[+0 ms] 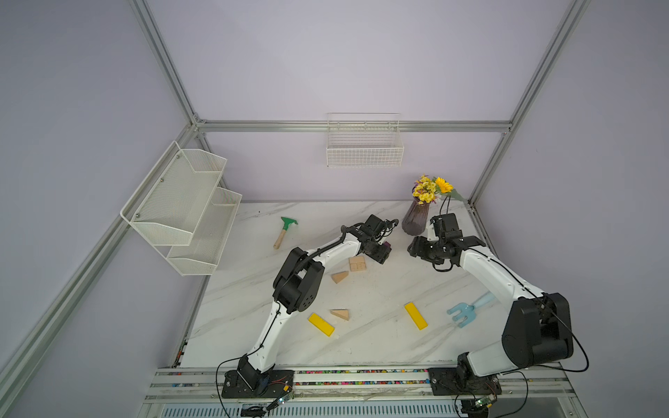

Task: Assemble a small pinwheel with building blocks
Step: Assemble the building block at the center of the board.

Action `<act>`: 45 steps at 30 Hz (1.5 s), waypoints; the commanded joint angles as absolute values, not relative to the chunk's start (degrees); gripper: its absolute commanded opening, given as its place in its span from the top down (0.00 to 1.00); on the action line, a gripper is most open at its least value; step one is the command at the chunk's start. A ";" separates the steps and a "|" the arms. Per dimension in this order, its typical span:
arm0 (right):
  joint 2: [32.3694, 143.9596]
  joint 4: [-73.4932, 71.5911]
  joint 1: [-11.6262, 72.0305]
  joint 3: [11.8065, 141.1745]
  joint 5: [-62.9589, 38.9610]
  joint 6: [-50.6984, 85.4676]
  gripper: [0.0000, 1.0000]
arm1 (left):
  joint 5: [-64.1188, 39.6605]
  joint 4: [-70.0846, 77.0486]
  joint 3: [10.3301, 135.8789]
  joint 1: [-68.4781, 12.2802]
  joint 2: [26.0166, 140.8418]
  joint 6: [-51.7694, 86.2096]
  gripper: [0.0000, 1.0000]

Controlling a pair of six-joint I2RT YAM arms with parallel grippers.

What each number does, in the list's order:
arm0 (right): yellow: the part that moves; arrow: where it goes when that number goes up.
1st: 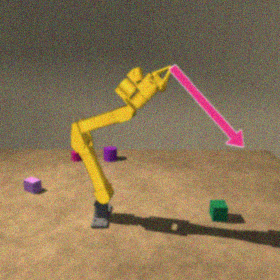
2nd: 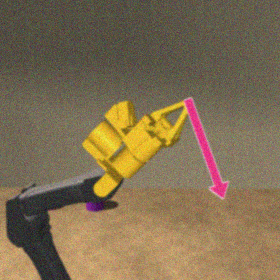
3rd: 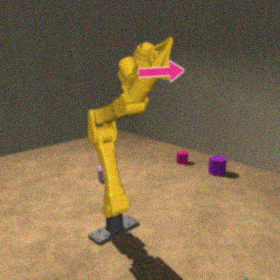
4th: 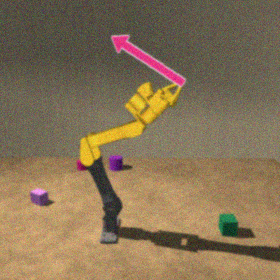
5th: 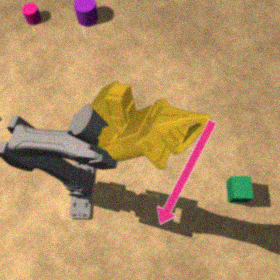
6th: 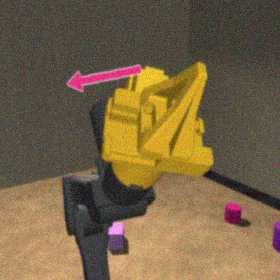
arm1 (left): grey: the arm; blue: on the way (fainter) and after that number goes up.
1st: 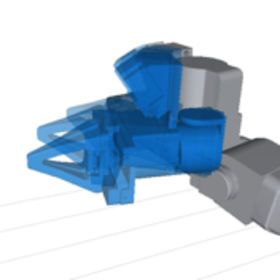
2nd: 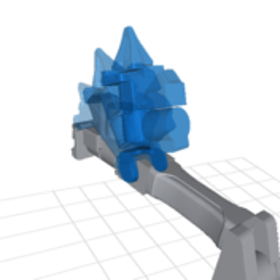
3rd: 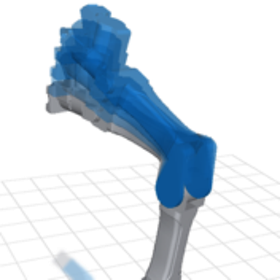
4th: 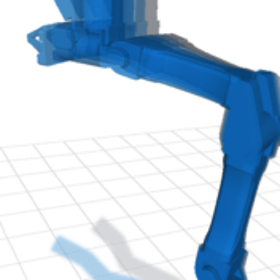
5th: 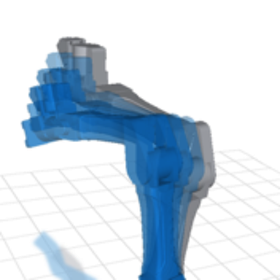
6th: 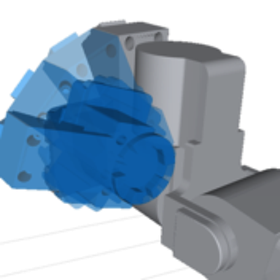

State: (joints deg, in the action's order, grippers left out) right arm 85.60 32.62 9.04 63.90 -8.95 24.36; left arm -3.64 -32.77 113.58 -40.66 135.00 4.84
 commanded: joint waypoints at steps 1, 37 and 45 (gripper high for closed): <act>83.81 31.60 8.55 63.50 -10.09 24.43 0.36 | 2.11 -34.58 118.26 -41.48 136.94 3.73 0.27; 84.46 30.75 8.07 62.45 -11.73 25.61 0.36 | 10.02 -30.50 114.26 -37.86 139.07 17.91 0.90; 84.90 30.50 8.13 62.59 -12.02 25.64 0.36 | 9.82 -31.58 112.41 -37.84 137.76 17.30 0.86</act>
State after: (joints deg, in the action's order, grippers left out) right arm 84.68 32.21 8.34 62.67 -11.53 25.23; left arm 9.10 -27.57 113.60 -37.98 139.48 16.10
